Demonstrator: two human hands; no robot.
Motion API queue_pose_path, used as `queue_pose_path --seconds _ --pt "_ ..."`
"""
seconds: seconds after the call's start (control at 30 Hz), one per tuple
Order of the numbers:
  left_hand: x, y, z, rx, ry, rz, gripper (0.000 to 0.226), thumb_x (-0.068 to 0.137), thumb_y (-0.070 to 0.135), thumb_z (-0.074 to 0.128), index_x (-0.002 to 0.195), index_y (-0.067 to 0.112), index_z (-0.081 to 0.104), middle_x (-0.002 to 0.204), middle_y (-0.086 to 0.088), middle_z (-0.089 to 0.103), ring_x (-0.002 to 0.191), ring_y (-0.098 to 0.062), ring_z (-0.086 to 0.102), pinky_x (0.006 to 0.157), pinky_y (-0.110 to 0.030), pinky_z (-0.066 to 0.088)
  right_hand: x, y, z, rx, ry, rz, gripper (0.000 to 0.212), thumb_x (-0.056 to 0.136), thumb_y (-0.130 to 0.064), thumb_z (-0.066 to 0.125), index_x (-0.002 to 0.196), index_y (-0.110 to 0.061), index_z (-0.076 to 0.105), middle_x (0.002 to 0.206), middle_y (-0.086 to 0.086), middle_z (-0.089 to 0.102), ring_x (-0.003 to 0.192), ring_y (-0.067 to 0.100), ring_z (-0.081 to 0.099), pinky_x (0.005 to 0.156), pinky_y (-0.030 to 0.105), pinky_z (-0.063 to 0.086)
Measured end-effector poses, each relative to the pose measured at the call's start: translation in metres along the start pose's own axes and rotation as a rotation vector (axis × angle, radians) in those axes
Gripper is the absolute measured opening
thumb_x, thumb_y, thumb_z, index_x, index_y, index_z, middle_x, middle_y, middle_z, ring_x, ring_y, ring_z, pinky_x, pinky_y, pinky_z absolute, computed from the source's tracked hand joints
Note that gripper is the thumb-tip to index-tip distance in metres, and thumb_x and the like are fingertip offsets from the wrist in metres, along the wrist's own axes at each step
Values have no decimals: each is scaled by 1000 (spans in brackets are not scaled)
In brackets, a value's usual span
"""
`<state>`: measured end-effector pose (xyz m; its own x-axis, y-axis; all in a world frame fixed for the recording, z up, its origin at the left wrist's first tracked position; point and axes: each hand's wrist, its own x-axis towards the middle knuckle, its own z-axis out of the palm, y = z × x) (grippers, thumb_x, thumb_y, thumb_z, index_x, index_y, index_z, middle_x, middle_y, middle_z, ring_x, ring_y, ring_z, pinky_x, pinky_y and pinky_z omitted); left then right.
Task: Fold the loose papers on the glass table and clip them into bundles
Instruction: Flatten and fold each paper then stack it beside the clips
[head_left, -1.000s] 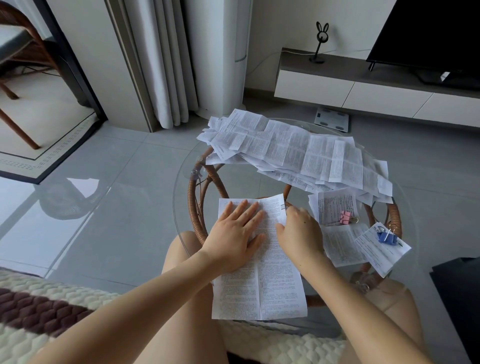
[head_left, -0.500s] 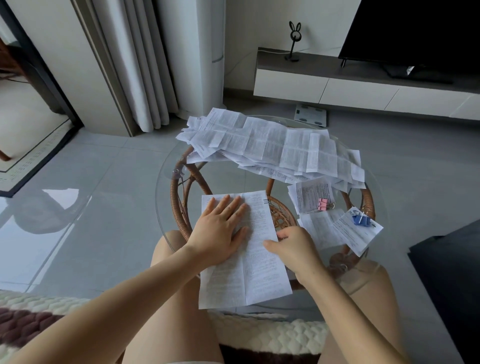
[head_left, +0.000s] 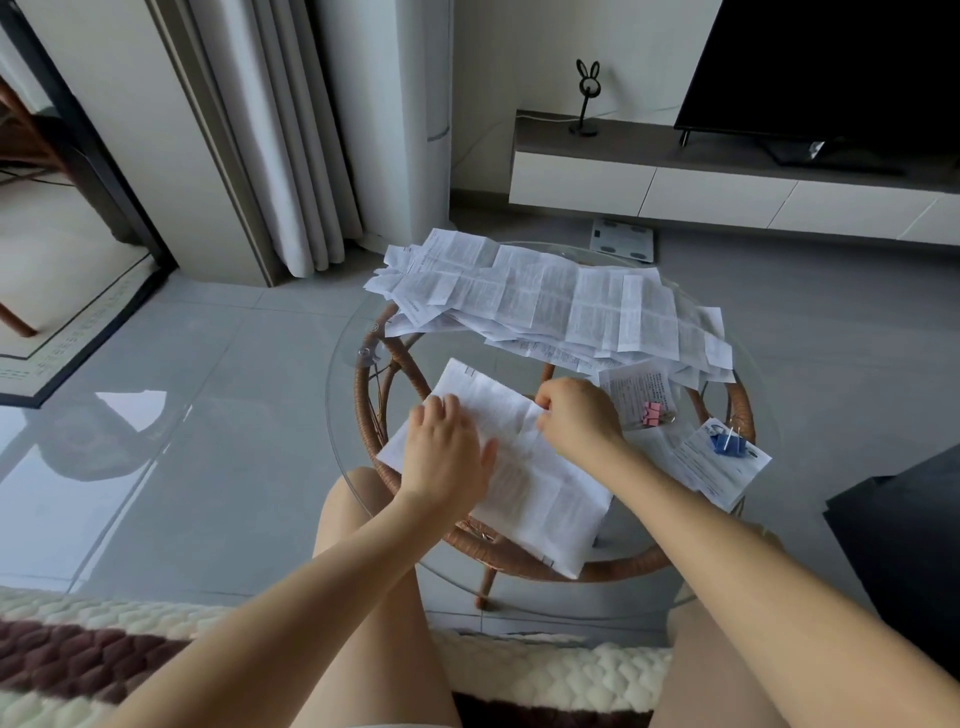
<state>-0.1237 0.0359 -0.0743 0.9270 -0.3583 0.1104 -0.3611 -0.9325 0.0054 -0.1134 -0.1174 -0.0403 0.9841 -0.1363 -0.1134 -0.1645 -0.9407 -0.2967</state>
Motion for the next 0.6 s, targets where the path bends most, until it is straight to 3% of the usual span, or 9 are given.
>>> queue_pose_path --seconds 0.07,0.13,0.23,0.3,0.5,0.6 --pt "2 -4 2 -101 91 104 26 89 34 62 89 7 64 96 -6 56 89 -23 53 80 -32 45 13 -6 0 -10 -22 -52 30 84 3 56 68 -19 44 91 5 56 86 27 56 66 29 37" --pt "3 -13 11 -158 151 218 22 62 9 84 77 6 69 83 -6 61 75 -23 61 60 -30 54 21 -13 -1 -22 -42 -97 24 85 1 57 74 -17 47 87 1 52 87 25 54 68 28 36" --pt "1 -27 20 -225 144 346 40 52 -7 83 90 3 72 98 -12 68 93 -30 67 63 -31 58 29 -19 0 -27 -69 -157 3 90 -10 60 88 -13 59 92 2 58 90 24 55 79 31 37" --pt "0 -34 19 -226 123 380 42 54 -4 85 93 5 73 104 -14 68 98 -30 67 64 -34 57 32 -23 2 2 -76 -176 7 90 -17 62 93 -11 62 95 3 62 93 25 57 89 37 42" --pt "-4 -52 24 -295 103 390 53 55 -5 85 104 6 71 111 -11 67 103 -29 66 70 -35 58 33 -40 7 -4 -82 -223 12 91 -15 60 102 -9 62 103 6 64 98 25 56 81 32 43" --pt "-4 -54 27 -345 90 366 50 63 -5 80 110 8 67 118 -9 64 110 -29 62 80 -37 57 25 -44 8 -150 79 -273 20 85 -2 58 105 -8 58 102 8 64 97 28 56 77 32 36"
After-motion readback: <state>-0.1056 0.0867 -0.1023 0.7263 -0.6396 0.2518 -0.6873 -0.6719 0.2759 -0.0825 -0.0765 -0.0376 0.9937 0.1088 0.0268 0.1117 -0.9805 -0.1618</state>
